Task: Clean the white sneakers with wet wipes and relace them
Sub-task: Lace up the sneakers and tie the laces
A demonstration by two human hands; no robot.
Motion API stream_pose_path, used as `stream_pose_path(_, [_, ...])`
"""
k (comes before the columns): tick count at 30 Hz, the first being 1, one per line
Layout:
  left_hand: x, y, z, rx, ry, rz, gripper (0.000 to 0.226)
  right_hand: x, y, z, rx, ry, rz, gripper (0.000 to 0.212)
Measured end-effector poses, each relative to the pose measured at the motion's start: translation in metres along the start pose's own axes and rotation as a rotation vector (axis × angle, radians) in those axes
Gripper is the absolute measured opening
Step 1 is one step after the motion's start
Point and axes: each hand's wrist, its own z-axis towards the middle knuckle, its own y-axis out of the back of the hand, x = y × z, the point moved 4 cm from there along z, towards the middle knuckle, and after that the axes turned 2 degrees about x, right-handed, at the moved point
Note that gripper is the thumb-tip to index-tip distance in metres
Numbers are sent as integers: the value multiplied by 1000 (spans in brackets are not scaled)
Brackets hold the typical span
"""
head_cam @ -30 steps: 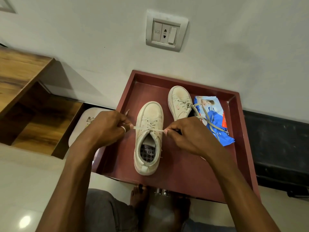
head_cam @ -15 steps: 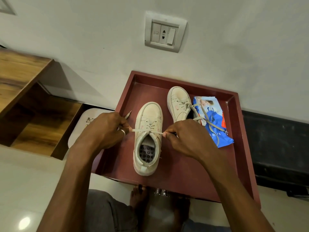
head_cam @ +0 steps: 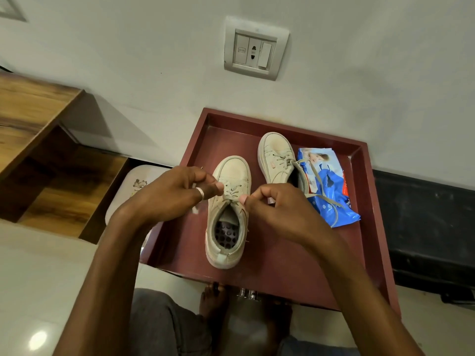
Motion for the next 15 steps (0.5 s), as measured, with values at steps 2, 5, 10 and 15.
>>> stream_pose_path(2, [-8,-7,-1,24,-1,-150,23,2,-2,-1,39,-66,186,29])
stream_pose_path(5, [-14,-13,-2,9,-11,-287,20,4,-6,-1,95,-106,443,17])
stream_pose_path(10, [-15,-13,-4,6,-28,-423,19,3,-8,1,60,-136,607,11])
stream_pose_path(15, [-12,-12,-6,-39,-24,-554,28,0,-12,4,3,-176,729,17])
